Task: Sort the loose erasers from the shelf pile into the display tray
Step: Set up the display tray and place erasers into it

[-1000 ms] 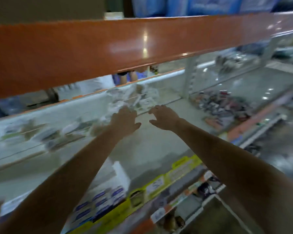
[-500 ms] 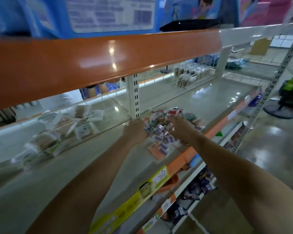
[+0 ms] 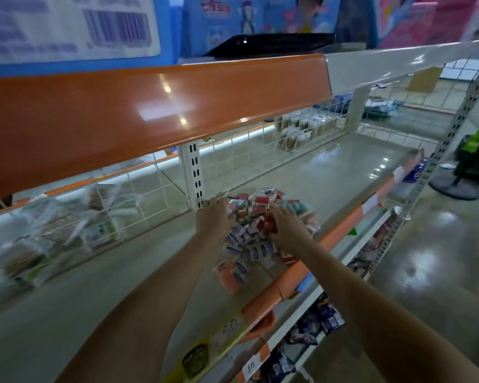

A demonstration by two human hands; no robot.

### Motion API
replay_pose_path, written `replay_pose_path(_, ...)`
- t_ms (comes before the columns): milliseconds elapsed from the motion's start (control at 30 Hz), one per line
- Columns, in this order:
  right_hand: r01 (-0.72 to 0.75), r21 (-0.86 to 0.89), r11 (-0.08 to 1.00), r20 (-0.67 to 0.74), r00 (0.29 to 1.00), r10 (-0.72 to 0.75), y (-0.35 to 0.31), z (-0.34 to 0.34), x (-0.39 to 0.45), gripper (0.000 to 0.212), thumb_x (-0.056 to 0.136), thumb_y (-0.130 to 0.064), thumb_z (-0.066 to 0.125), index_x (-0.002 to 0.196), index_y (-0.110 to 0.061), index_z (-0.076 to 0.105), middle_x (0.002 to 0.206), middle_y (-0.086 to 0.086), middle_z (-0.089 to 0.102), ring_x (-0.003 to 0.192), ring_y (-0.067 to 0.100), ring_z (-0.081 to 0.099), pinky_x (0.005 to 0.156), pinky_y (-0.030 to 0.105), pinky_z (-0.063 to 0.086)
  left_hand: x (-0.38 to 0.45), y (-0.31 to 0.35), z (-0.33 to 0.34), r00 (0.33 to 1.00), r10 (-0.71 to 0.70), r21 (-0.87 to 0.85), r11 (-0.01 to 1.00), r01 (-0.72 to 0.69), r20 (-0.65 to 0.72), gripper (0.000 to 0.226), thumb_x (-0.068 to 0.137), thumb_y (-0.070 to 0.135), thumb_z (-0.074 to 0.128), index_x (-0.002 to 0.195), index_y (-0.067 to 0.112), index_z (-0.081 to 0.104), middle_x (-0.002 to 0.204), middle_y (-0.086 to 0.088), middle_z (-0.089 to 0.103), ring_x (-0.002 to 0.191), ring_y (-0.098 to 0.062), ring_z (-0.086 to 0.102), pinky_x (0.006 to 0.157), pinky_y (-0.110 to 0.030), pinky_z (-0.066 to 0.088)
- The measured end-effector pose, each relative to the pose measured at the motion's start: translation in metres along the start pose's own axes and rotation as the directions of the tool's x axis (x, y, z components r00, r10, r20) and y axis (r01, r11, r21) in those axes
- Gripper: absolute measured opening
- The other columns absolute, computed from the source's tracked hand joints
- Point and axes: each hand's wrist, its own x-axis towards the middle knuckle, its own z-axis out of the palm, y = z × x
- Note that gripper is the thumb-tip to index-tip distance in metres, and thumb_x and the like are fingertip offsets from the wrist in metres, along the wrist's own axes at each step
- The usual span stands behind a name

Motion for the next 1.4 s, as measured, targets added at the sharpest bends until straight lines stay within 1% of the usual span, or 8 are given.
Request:
replay_pose_path(200, 0.043, 0.21, 0.977, -0.061, 0.998, -0.031, 0.008, -0.001, 0.002, 0.04, 0.074, -0.014, 0.07, 0.109, -0.01, 0.051, 0.11, 0.008, 0.057, 0.107, 0.026, 0.05, 0.087, 0.035, 0.041, 0.001, 0.0, 0.007, 0.995, -0.02, -0.057, 0.998, 0.014, -0.094, 0.049, 0.09, 0.023, 0.058, 0.136, 0.014, 0.044, 0.122, -0.009, 0.057, 0.115, -0.025, 0.048, 0.087, -0.034, 0.045)
replay_pose_path(500, 0.004, 0.492, 0.871, -0.101, 0.993, 0.053, -0.012, -0.017, -0.013, 0.029, 0.083, -0.021, 0.069, 0.099, -0.018, 0.046, 0.097, -0.002, 0.053, 0.088, 0.015, 0.053, 0.073, 0.022, 0.04, -0.026, -0.018, -0.001, 0.986, -0.037, -0.382, 0.924, -0.03, -0.166, 0.034, 0.087, 0.022, 0.062, 0.12, 0.019, 0.059, 0.113, -0.001, 0.06, 0.104, -0.018, 0.054, 0.081, -0.026, 0.045)
replay_pose_path(600, 0.015, 0.662, 0.749, -0.09, 0.994, 0.059, -0.036, -0.025, -0.019, 0.026, 0.081, -0.02, 0.072, 0.097, -0.018, 0.051, 0.093, -0.006, 0.056, 0.087, 0.013, 0.057, 0.074, 0.02, 0.047, -0.046, -0.025, -0.018, 0.984, -0.101, -0.5, 0.866, 0.012, -0.15, 0.029, 0.087, 0.023, 0.063, 0.115, 0.02, 0.061, 0.107, 0.005, 0.057, 0.096, -0.01, 0.054, 0.071, -0.017, 0.038)
replay_pose_path(733, -0.004, 0.867, 0.499, -0.014, 0.999, 0.032, -0.064, -0.021, -0.03, 0.018, 0.084, -0.007, 0.066, 0.09, -0.022, 0.057, 0.094, 0.0, 0.064, 0.09, 0.022, 0.065, 0.083, 0.04, 0.056, -0.083, -0.036, -0.044, 0.967, -0.213, -0.667, 0.742, 0.069, -0.137, 0.021, 0.088, 0.027, 0.061, 0.109, 0.028, 0.062, 0.101, 0.01, 0.061, 0.089, -0.002, 0.057, 0.069, -0.013, 0.042)
replay_pose_path(933, -0.115, 0.959, 0.258, 0.126, 0.992, -0.029, -0.098, -0.009, -0.054, 0.025, 0.084, 0.0, 0.064, 0.108, 0.0, 0.062, 0.1, 0.013, 0.064, 0.08, 0.009, 0.067, 0.067, 0.014, 0.052, -0.135, -0.052, -0.068, 0.906, -0.422, -0.821, 0.53, 0.212, -0.038, 0.008, 0.092, 0.029, 0.056, 0.092, 0.028, 0.064, 0.086, 0.01, 0.064, 0.078, -0.004, 0.058, 0.069, -0.022, 0.044)
replay_pose_path(1067, -0.143, 0.953, 0.268, 0.187, 0.972, -0.145, -0.115, 0.001, -0.066, 0.026, 0.081, -0.002, 0.067, 0.105, -0.01, 0.064, 0.096, 0.002, 0.069, 0.087, 0.011, 0.066, 0.074, 0.018, 0.052, -0.162, -0.062, -0.077, 0.837, -0.544, -0.878, 0.372, 0.301, 0.057, 0.014, 0.094, 0.027, 0.053, 0.086, 0.022, 0.064, 0.081, 0.005, 0.065, 0.071, -0.008, 0.058, 0.064, -0.022, 0.044)
replay_pose_path(1200, -0.226, 0.971, 0.082, 0.237, 0.957, -0.169, -0.137, 0.005, -0.075, 0.005, 0.087, -0.009, 0.062, 0.087, -0.005, 0.064, 0.077, 0.007, 0.065, 0.07, 0.015, 0.066, 0.069, 0.021, 0.055, -0.185, -0.072, -0.084, 0.788, -0.609, -0.879, 0.32, 0.353, 0.094, 0.015, 0.094, 0.029, 0.053, 0.083, 0.027, 0.063, 0.08, 0.005, 0.065, 0.071, -0.009, 0.058, 0.063, -0.022, 0.043)
replay_pose_path(1400, -0.264, 0.95, 0.167, 0.298, 0.927, -0.23, -0.181, 0.014, -0.088, 0.016, 0.091, -0.016, 0.058, 0.08, -0.007, 0.065, 0.068, 0.009, 0.067, 0.056, 0.016, 0.063, 0.057, 0.023, 0.056, -0.224, -0.098, -0.104, 0.75, -0.657, -0.856, 0.344, 0.387, 0.075, 0.019, 0.095, 0.03, 0.051, 0.084, 0.025, 0.066, 0.079, 0.004, 0.068, 0.065, -0.008, 0.052, 0.062, -0.025, 0.04)
